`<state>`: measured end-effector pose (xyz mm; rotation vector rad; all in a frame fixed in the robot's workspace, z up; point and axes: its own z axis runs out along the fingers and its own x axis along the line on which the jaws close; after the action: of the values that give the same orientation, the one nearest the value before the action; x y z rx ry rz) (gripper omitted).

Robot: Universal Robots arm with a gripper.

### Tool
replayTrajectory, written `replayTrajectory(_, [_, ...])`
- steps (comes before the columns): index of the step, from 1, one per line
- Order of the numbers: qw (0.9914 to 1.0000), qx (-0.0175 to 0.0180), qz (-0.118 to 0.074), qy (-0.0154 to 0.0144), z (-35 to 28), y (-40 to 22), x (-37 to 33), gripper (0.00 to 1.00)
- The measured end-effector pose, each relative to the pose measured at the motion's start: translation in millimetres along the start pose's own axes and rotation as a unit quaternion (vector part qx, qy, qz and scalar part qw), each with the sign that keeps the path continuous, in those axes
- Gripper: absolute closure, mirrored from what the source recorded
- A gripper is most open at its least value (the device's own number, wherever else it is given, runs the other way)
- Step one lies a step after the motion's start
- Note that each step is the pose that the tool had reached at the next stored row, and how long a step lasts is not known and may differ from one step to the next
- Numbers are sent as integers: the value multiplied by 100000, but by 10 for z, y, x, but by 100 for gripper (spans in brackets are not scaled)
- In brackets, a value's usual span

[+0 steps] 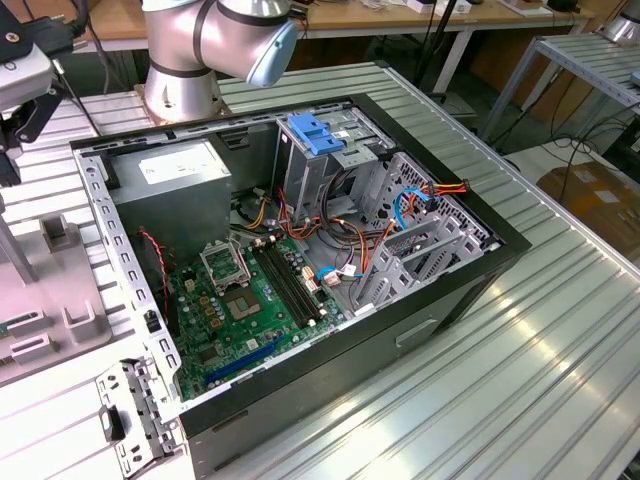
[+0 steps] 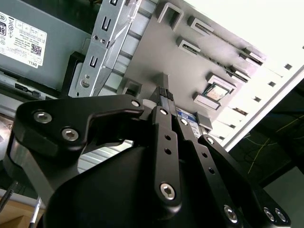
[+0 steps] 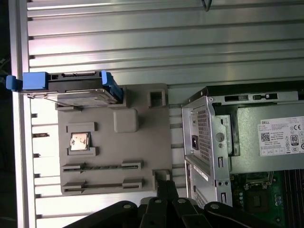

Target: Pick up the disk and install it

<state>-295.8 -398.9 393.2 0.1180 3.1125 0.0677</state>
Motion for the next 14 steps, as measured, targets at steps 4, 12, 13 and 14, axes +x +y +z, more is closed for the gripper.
replayTrajectory(4, [100000,3,-3,3,-1,-3,44,89])
replayTrajectory(12, [100000,1,0,2,-3,-8,111,89])
replayTrajectory(13, [100000,1,2,0,-3,-9,119,89])
replayTrajectory(14, [100000,0,2,2,-3,-10,128,89])
